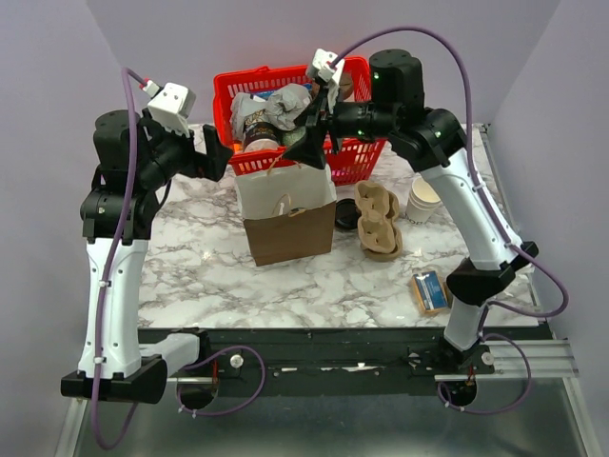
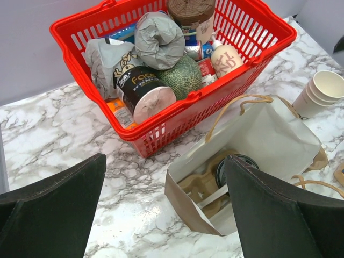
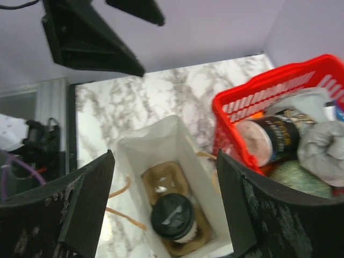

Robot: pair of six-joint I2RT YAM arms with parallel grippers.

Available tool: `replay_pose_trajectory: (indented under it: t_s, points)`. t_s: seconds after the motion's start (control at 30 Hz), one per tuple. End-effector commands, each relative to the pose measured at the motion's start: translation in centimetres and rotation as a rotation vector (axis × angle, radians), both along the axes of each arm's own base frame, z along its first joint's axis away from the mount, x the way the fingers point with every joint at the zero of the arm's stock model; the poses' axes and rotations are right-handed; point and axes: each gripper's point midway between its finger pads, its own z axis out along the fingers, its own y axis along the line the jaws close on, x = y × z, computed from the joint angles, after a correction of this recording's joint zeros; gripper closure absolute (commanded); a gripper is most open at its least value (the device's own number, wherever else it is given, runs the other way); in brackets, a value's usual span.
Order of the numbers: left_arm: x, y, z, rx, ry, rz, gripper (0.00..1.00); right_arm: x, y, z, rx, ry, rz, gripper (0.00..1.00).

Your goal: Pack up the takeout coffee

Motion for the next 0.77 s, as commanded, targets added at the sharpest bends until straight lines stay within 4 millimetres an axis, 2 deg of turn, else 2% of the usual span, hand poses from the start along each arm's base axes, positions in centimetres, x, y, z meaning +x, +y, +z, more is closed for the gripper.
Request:
replay_pose_trajectory:
  t_s: [0.0,0.03,0.1,0.13,0.17,0.23,0.27,0.3,0.37,0.4,0.5,0.6,0.63,0.73]
  points:
    - [0.4,-0.2,0.1,-0.036,0.004,-0.002,0.01,1.8,-3.3,5.4,0.086,-0.129,-0.244,0.08]
    - [0.5,-0.1,0.1,-0.038,0.002,0.001,0.01,2.4,-3.8,4.5,0.062,-0.122,-0.29,0.05]
    - [0.9,0.4,0.3,-0.047,-0.008,0.042,0.01,4.0,-6.1,4.9,0.056,-0.153,-0.453,0.01]
    - [1.2,0.8,0.4,-0.046,-0.014,0.066,0.01,4.0,-7.6,5.6,0.067,-0.167,-0.523,0.0]
    - [1.5,1.2,0.5,-0.05,-0.017,0.089,0.01,5.9,-9.6,4.3,0.027,-0.166,-0.676,0.0]
    - [2.3,2.8,0.4,-0.063,-0.008,0.181,0.01,6.7,-12.2,4.7,0.04,-0.186,-0.824,0.0]
    - [2.8,3.3,0.2,-0.071,0.001,0.206,0.01,7.8,-14.0,3.0,-0.01,-0.187,-0.945,0.0]
    - [3.1,3.6,0.1,-0.08,0.01,0.232,0.01,8.1,-14.8,3.1,-0.007,-0.202,-0.993,0.0]
    - [3.9,5.7,-0.5,-0.089,0.028,0.303,0.01,7.8,-17.2,3.1,-0.033,-0.246,-1.078,0.0]
    - [4.1,6.2,-0.7,-0.091,0.034,0.319,0.01,8.2,-17.4,1.8,-0.063,-0.254,-1.097,0.0]
    - [4.4,7.7,-1.2,-0.085,0.035,0.366,0.01,8.0,-19.9,0.8,-0.114,-0.3,-1.192,0.0]
    - [4.4,8.8,-1.5,-0.082,0.025,0.402,0.01,7.0,-22.3,0.4,-0.133,-0.317,-1.245,0.0]
    - [4.4,8.8,-1.5,-0.081,0.02,0.403,0.01,7.1,-22.9,-1.1,-0.171,-0.306,-1.256,0.0]
    - [4.4,9.3,-1.8,-0.079,0.012,0.421,0.01,6.4,-24.1,-2.0,-0.189,-0.303,-1.265,0.0]
